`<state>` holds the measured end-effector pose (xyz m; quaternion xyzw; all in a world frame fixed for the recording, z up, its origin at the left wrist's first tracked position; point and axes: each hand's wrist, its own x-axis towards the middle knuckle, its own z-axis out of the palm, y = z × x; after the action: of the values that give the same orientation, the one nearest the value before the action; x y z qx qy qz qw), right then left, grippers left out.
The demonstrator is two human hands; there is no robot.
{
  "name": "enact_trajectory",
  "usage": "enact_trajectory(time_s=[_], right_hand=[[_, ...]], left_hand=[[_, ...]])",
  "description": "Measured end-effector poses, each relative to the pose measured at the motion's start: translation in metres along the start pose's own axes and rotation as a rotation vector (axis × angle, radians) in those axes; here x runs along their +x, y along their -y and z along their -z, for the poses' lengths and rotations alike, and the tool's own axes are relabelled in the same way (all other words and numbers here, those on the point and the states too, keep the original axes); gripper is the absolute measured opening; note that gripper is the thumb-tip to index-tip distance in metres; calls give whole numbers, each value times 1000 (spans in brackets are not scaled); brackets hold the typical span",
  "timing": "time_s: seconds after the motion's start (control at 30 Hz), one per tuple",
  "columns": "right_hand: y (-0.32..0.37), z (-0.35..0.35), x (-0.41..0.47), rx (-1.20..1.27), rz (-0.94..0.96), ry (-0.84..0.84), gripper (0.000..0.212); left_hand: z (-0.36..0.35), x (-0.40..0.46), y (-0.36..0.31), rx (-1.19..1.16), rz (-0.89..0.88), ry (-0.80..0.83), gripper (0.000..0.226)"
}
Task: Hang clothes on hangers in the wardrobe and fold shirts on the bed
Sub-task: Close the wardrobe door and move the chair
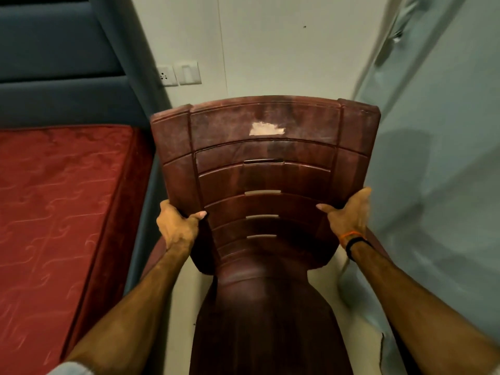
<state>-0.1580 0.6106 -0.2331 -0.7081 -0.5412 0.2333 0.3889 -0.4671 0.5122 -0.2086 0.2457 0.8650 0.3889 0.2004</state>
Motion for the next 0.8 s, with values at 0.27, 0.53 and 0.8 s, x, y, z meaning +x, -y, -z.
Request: enact_trajectory(time_s=[0.27,0.53,0.8], right_hand=[[35,-68,121,17,35,18,72],[64,-130,217,40,41,63,85],[96,-177,301,31,57,94,86]], left_hand=[[-62,105,-73,15,18,-12,69],[-100,185,-121,-8,44,-48,74],[-138,258,-169,-31,65,-52,71]])
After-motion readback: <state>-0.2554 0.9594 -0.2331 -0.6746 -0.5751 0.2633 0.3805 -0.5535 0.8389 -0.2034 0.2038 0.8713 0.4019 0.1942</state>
